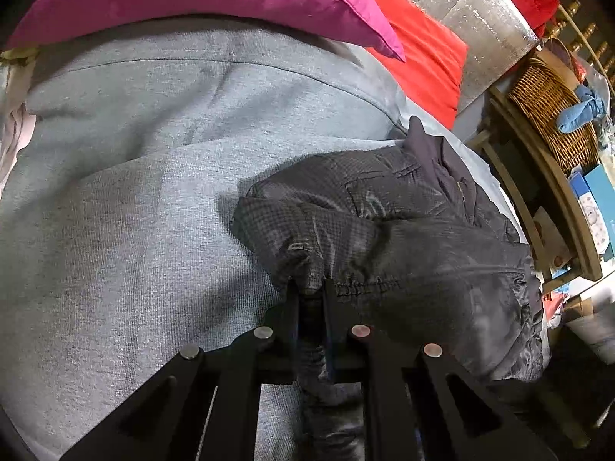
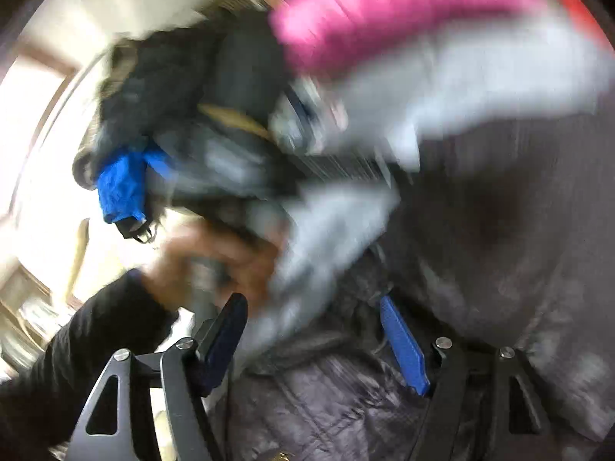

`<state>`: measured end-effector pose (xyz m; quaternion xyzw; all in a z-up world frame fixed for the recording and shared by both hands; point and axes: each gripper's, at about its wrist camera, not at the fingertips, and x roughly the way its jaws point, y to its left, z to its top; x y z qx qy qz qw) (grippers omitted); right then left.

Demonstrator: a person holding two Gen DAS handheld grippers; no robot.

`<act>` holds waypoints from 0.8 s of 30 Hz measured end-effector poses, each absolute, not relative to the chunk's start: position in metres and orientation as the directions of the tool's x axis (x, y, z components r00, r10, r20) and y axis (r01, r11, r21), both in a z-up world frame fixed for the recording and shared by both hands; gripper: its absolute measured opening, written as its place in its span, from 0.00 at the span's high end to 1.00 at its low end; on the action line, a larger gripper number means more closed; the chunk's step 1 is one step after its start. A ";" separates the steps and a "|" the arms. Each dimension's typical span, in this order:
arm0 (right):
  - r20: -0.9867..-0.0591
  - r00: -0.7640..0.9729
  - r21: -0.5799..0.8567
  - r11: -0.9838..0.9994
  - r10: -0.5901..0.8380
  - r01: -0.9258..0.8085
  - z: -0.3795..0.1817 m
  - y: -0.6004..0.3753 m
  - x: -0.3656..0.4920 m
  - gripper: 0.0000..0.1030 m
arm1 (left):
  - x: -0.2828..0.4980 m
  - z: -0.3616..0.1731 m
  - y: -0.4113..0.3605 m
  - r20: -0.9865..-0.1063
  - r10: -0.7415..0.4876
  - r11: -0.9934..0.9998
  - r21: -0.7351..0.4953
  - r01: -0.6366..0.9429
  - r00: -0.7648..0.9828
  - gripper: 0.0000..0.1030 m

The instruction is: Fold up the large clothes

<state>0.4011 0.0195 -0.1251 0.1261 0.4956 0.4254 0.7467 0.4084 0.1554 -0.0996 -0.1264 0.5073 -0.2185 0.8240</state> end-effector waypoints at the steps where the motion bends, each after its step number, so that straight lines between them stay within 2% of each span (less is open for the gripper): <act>1: -0.647 0.162 0.590 0.624 0.745 -0.513 -0.133 0.018 0.398 0.38 | 0.409 -0.099 0.155 -0.785 -0.482 0.876 -0.419 0.239 0.388 0.89; 4: -0.629 0.154 0.632 0.617 0.762 -0.469 -0.137 0.006 0.402 0.48 | 0.413 -0.099 0.153 -0.791 -0.482 0.875 -0.412 0.255 0.376 0.89; 6: -0.645 0.153 0.621 0.630 0.749 -0.466 -0.141 0.001 0.404 0.61 | 0.418 -0.101 0.150 -0.801 -0.475 0.878 -0.402 0.261 0.364 0.89; 11: -0.648 0.180 0.599 0.641 0.740 -0.480 -0.147 0.002 0.393 0.63 | 0.425 -0.108 0.149 -0.807 -0.475 0.878 -0.412 0.243 0.351 0.88; 12: -0.652 0.191 0.586 0.647 0.734 -0.487 -0.147 0.002 0.390 0.63 | 0.424 -0.110 0.151 -0.804 -0.474 0.880 -0.416 0.232 0.358 0.84; 14: -0.653 0.204 0.577 0.654 0.729 -0.490 -0.140 0.015 0.393 0.63 | 0.424 -0.112 0.156 -0.810 -0.447 0.894 -0.410 0.178 0.379 0.66; 17: -0.646 0.216 0.577 0.654 0.732 -0.490 -0.135 0.022 0.392 0.63 | 0.414 -0.102 0.160 -0.810 -0.403 0.912 -0.392 0.116 0.427 0.54; 19: -0.656 0.222 0.578 0.669 0.722 -0.468 -0.128 0.021 0.387 0.58 | 0.399 -0.090 0.162 -0.814 -0.347 0.933 -0.352 0.079 0.466 0.37; 21: -0.636 0.234 0.589 0.658 0.735 -0.469 -0.112 0.014 0.374 0.21 | 0.379 -0.078 0.167 -0.810 -0.293 0.950 -0.308 0.056 0.508 0.33; 22: -0.627 0.254 0.581 0.659 0.736 -0.477 -0.102 0.008 0.363 0.15 | 0.364 -0.072 0.170 -0.800 -0.285 0.952 -0.299 0.060 0.527 0.33; 24: -0.611 0.300 0.561 0.668 0.733 -0.488 -0.085 -0.011 0.339 0.12 | 0.336 -0.065 0.173 -0.792 -0.284 0.955 -0.286 0.084 0.541 0.33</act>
